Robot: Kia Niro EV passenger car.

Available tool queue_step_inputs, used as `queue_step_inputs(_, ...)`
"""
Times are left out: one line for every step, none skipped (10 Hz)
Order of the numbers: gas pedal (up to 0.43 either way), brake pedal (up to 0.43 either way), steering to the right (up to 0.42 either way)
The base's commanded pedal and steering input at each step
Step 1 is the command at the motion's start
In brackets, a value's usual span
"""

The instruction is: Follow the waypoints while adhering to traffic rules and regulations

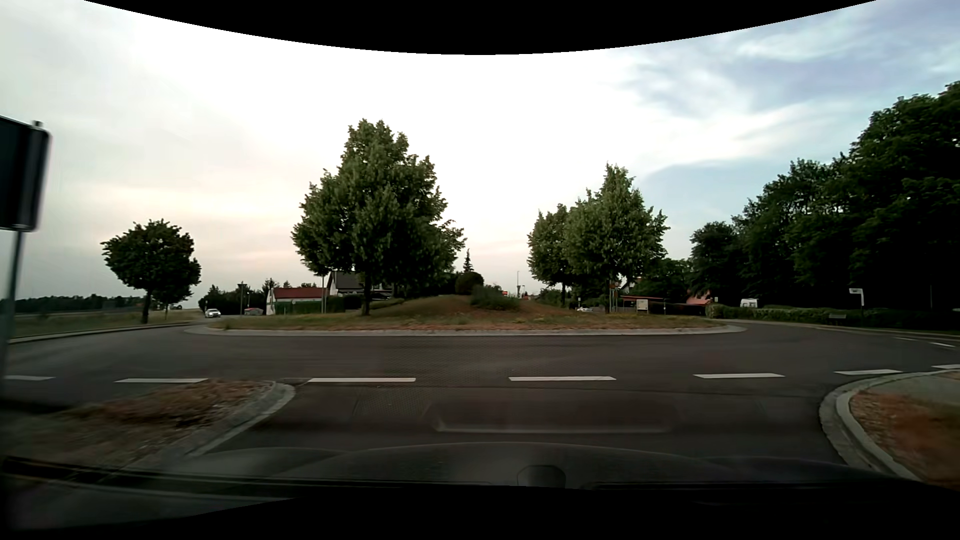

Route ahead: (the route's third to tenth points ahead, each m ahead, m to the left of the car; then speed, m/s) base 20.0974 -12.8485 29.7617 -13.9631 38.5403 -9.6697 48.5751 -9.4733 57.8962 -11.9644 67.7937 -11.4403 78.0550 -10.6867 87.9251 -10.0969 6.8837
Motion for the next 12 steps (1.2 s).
queue_step_inputs(0.0, 0.006, 0.213)
queue_step_inputs(0.0, 0.006, 0.23)
queue_step_inputs(0.0, 0.006, 0.252)
queue_step_inputs(0.0, 0.006, 0.27)
queue_step_inputs(0.008, 0.006, 0.285)
queue_step_inputs(0.028, 0.006, 0.3)
queue_step_inputs(0.028, 0.006, 0.318)
queue_step_inputs(0.028, 0.006, 0.335)
queue_step_inputs(0.028, 0.006, 0.346)
queue_step_inputs(0.028, 0.006, 0.359)
queue_step_inputs(0.028, 0.006, 0.372)
queue_step_inputs(0.028, 0.006, 0.376)
